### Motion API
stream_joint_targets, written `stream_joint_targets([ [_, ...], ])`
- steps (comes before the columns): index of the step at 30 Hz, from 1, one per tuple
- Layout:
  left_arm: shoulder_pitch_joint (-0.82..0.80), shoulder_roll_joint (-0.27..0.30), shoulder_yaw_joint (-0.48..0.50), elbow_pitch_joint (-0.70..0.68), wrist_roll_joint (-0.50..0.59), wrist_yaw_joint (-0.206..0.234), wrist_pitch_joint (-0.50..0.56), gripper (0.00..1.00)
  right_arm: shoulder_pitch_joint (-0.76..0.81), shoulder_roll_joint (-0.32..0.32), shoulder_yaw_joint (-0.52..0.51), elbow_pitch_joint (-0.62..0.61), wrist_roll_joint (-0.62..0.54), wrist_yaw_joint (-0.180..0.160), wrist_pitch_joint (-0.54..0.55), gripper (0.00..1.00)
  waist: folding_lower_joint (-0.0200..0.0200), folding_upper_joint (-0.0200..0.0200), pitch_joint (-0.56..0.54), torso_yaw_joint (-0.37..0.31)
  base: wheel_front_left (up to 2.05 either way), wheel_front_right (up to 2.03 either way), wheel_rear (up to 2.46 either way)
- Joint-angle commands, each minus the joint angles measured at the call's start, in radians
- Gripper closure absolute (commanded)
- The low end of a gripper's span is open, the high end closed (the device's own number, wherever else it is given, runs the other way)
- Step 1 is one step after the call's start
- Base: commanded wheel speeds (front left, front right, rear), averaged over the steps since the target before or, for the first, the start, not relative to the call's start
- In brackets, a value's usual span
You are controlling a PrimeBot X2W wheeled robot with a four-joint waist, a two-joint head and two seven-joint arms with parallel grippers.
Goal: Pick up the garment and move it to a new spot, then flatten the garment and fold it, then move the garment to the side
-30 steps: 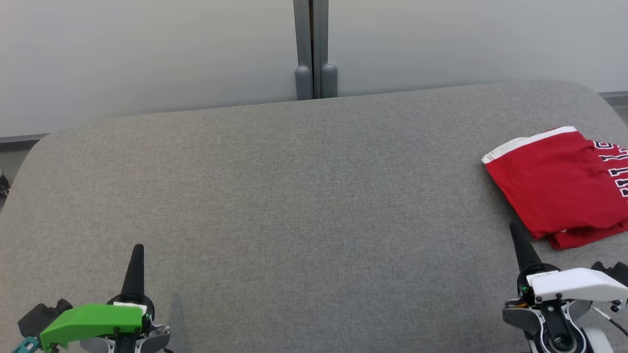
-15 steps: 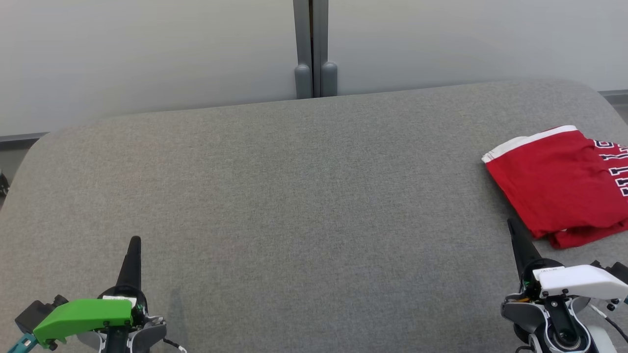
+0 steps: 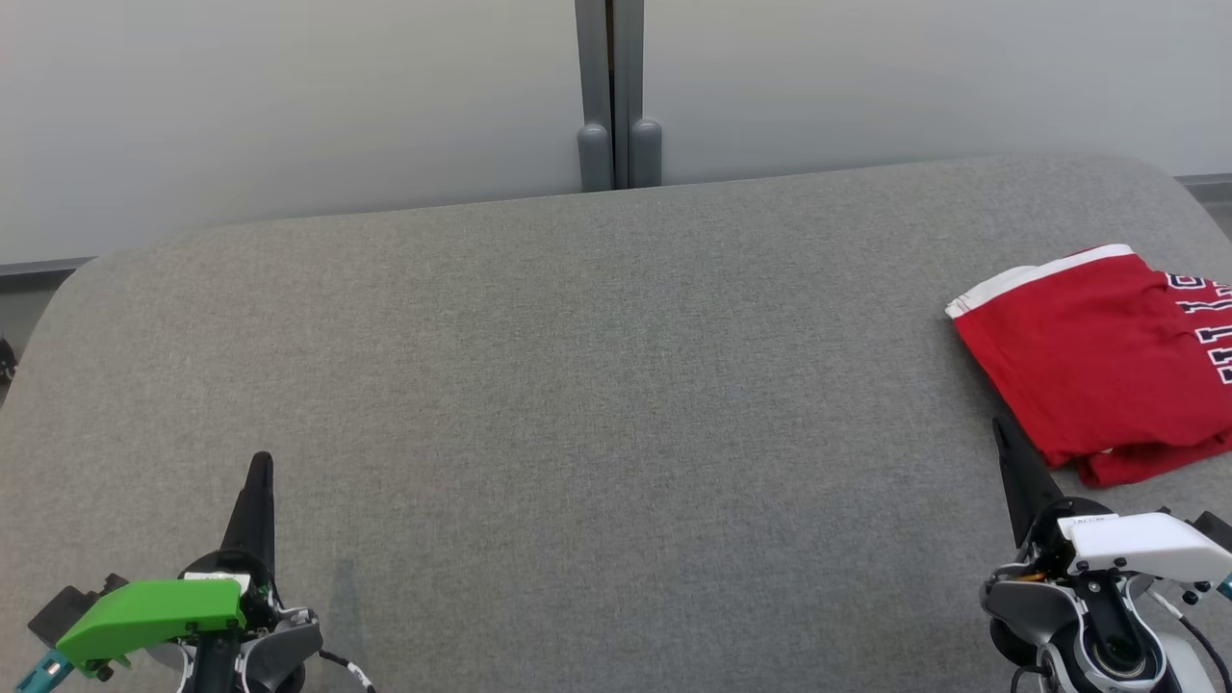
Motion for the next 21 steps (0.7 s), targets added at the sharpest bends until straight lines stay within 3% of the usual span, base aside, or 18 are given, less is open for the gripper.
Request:
stream_joint_targets([
  [1, -0.023, 0.006, 0.007, 0.001, -0.021, -0.008, 0.008, 1.00, -0.016, -0.004, -0.002, -0.006, 0.024, 0.000, 0.009, 1.00, 0.0000, -0.0001, 0.000, 0.000, 0.00, 0.00, 0.00],
  [10, -0.032, 0.006, 0.013, 0.003, -0.077, -0.010, 0.022, 1.00, -0.019, -0.005, -0.002, -0.005, 0.088, 0.000, 0.023, 1.00, 0.0000, -0.0001, 0.003, 0.000, 0.00, 0.00, 0.00],
  [21, -0.029, 0.006, 0.012, 0.003, -0.073, -0.010, 0.022, 1.00, -0.018, -0.004, -0.002, -0.005, 0.084, 0.000, 0.022, 1.00, 0.0000, -0.0001, 0.003, 0.000, 0.00, 0.00, 0.00],
])
